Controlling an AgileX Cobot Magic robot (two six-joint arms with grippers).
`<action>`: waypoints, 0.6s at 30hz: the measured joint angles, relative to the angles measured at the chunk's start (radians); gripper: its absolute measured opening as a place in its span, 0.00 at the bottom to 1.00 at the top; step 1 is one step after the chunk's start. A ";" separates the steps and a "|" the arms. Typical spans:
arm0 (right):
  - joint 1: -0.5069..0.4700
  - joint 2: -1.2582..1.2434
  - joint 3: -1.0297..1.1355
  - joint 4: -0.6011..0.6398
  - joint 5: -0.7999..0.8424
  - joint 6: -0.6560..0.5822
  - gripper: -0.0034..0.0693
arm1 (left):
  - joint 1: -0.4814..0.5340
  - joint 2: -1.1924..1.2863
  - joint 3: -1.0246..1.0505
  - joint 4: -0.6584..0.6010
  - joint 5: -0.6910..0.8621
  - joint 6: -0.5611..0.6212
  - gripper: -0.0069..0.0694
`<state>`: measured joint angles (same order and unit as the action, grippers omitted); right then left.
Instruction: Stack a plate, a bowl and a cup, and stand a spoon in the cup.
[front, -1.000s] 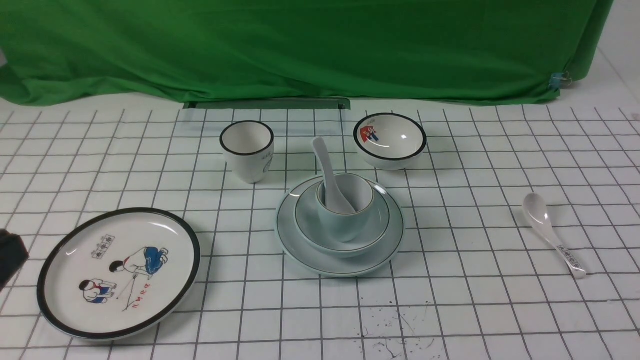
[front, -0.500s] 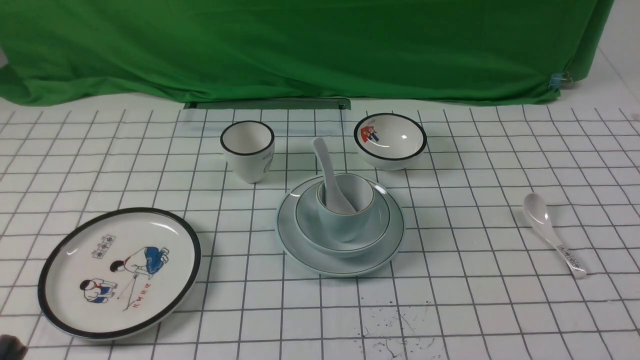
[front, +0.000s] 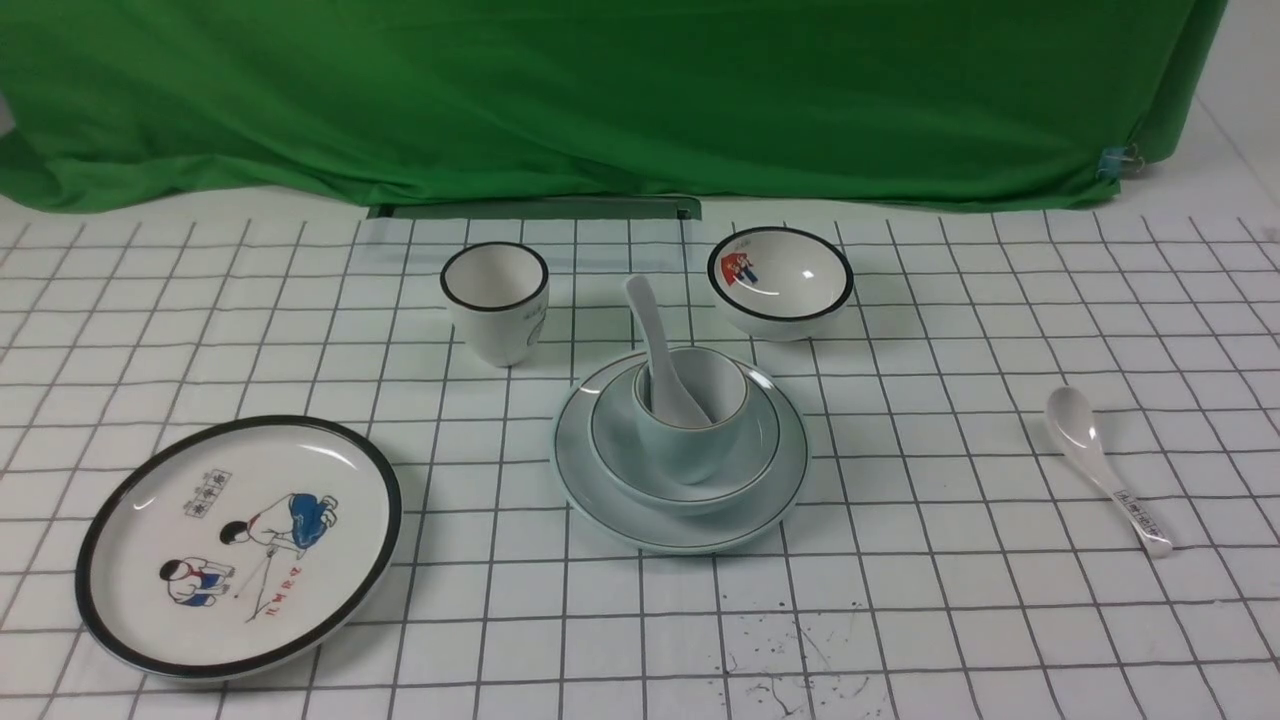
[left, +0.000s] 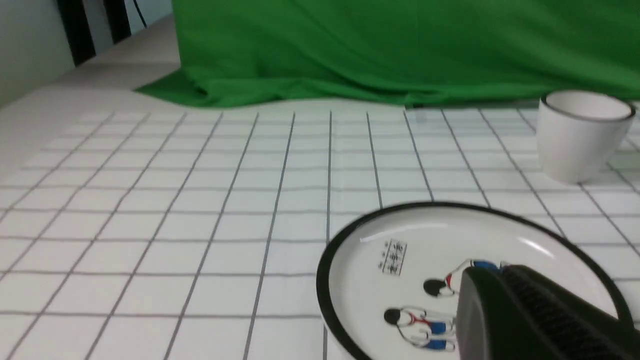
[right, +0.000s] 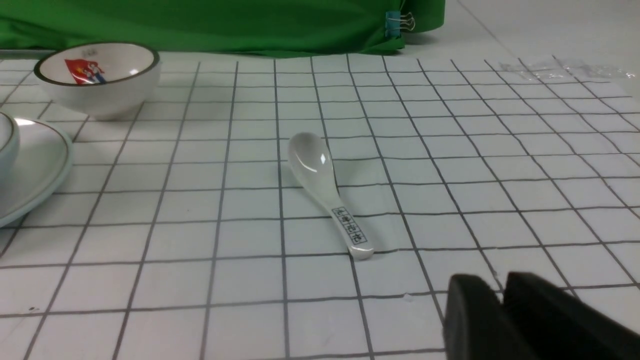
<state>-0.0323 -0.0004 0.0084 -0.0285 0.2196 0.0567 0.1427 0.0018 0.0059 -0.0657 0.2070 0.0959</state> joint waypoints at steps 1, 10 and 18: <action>0.000 0.000 0.000 0.000 0.000 0.000 0.23 | 0.000 0.000 0.001 -0.002 0.017 0.003 0.05; 0.000 0.000 0.000 0.000 0.000 -0.001 0.26 | 0.000 0.000 0.001 -0.007 0.026 0.013 0.05; 0.000 0.000 0.000 0.000 0.000 -0.001 0.28 | 0.000 0.000 0.001 -0.007 0.026 0.013 0.05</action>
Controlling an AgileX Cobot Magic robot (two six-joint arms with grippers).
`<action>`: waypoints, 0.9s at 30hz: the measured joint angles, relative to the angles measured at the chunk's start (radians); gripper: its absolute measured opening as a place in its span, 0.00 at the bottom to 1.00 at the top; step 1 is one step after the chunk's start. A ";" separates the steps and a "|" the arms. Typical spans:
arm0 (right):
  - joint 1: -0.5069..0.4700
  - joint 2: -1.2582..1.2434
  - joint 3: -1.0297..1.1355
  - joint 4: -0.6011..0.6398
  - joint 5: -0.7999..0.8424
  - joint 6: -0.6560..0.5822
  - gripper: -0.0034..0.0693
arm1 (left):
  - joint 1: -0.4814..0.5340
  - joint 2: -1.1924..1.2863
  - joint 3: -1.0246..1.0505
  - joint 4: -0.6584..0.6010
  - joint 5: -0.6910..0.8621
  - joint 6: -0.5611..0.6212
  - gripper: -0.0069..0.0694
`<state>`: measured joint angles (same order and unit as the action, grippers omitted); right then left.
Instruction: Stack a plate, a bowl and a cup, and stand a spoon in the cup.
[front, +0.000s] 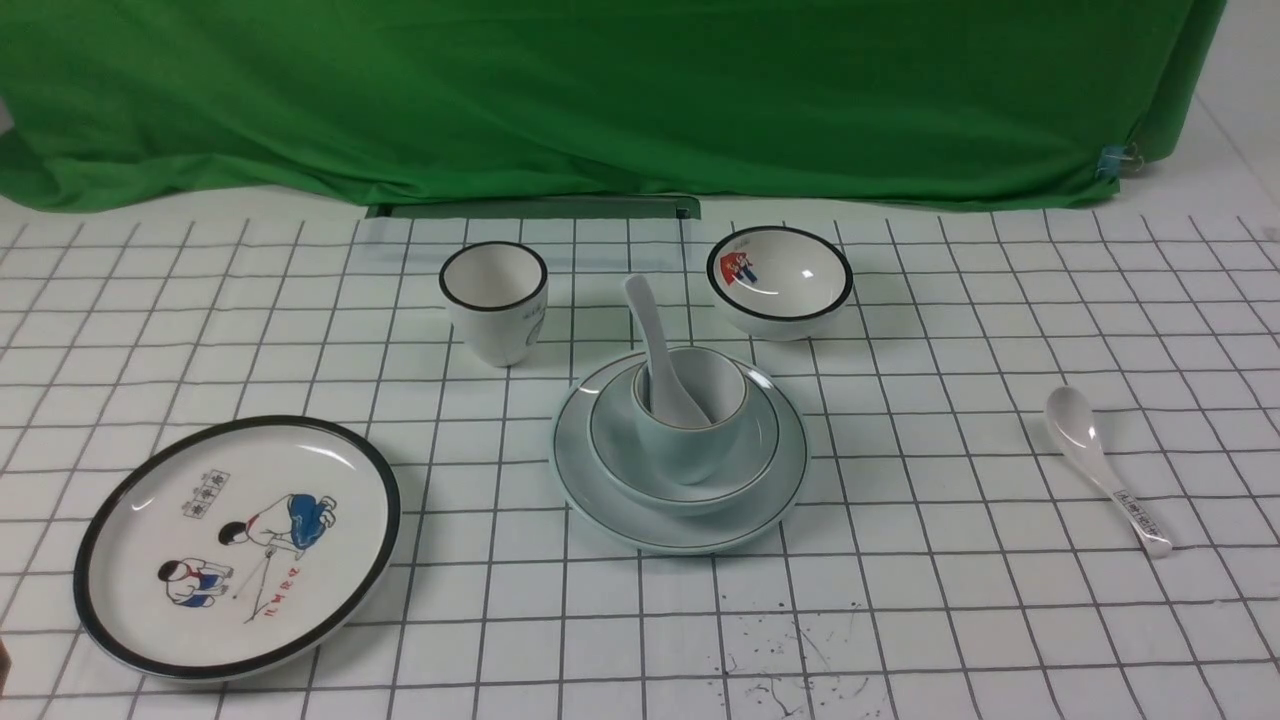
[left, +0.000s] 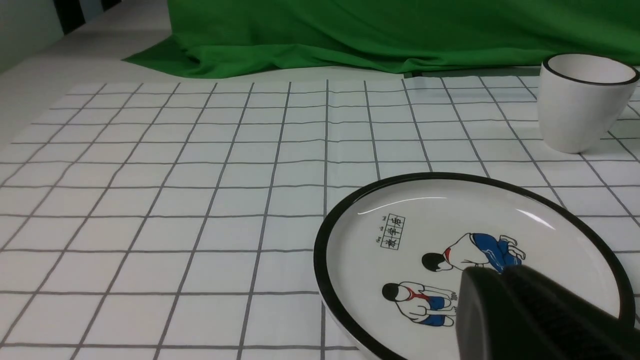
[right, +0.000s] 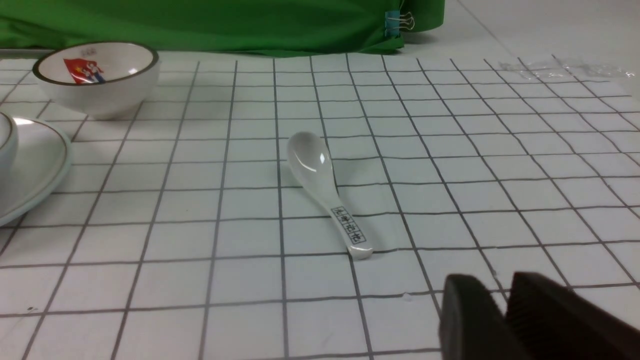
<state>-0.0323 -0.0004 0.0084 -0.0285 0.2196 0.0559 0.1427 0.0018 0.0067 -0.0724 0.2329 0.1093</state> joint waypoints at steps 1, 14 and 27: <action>0.000 0.000 0.000 0.000 0.000 0.000 0.28 | 0.000 0.000 0.000 0.000 0.000 0.000 0.05; 0.000 0.000 0.000 0.000 0.000 0.000 0.32 | 0.000 0.000 0.000 -0.002 -0.006 0.000 0.05; 0.000 0.000 0.000 0.000 0.000 0.000 0.36 | 0.000 0.000 0.000 -0.003 -0.006 -0.001 0.05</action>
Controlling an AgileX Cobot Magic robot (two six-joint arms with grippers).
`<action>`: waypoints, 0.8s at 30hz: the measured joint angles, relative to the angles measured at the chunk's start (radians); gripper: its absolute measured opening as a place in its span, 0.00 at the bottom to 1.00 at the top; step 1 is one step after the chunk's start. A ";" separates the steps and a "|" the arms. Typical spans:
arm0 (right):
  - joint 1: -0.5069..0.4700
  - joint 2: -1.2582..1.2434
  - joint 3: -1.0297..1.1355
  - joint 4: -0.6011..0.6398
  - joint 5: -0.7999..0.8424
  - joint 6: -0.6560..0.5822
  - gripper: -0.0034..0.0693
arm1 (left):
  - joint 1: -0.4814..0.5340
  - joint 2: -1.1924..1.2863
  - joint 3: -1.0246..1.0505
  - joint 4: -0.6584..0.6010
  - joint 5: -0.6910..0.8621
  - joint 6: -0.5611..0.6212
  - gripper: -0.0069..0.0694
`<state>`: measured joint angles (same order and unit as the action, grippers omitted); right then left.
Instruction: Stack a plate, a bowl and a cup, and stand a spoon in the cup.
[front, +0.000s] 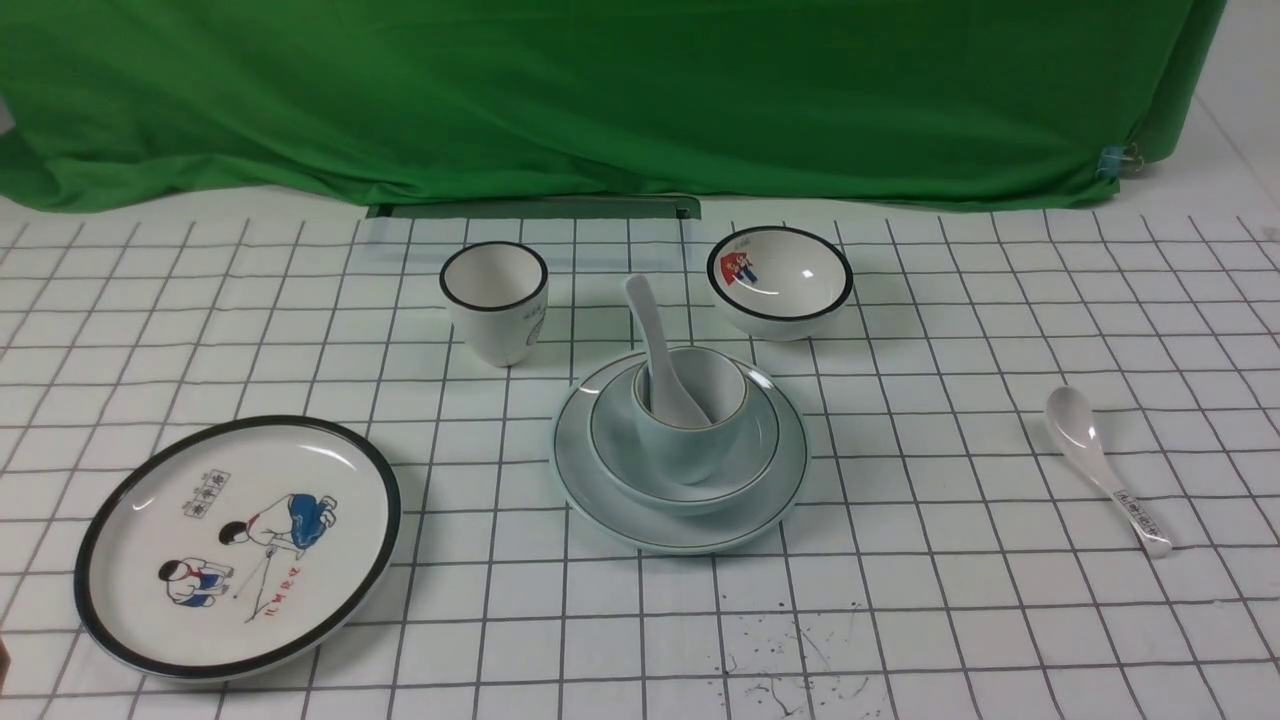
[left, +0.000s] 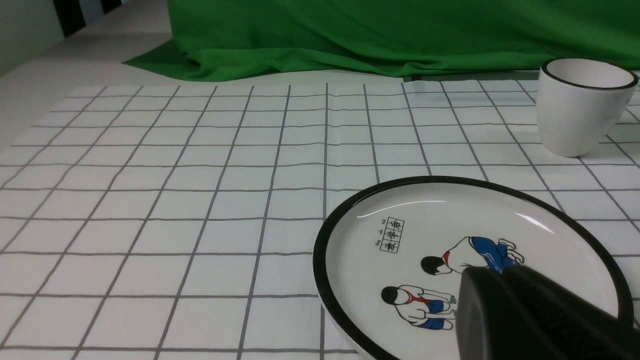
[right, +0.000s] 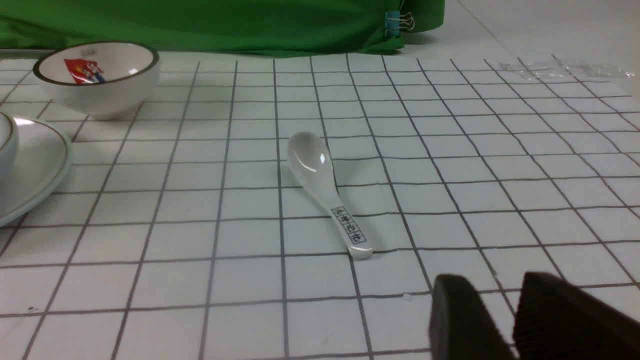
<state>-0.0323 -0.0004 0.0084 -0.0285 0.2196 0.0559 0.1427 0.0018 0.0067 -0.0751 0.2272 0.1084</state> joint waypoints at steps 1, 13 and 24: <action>0.000 0.000 0.000 0.000 0.000 0.000 0.36 | 0.000 0.000 0.000 0.000 0.000 0.000 0.05; 0.000 0.000 0.000 0.000 0.000 0.000 0.38 | 0.000 0.000 0.000 0.000 0.000 0.000 0.05; 0.000 0.000 0.000 0.000 0.000 0.000 0.38 | 0.000 0.000 0.000 0.000 0.000 0.000 0.05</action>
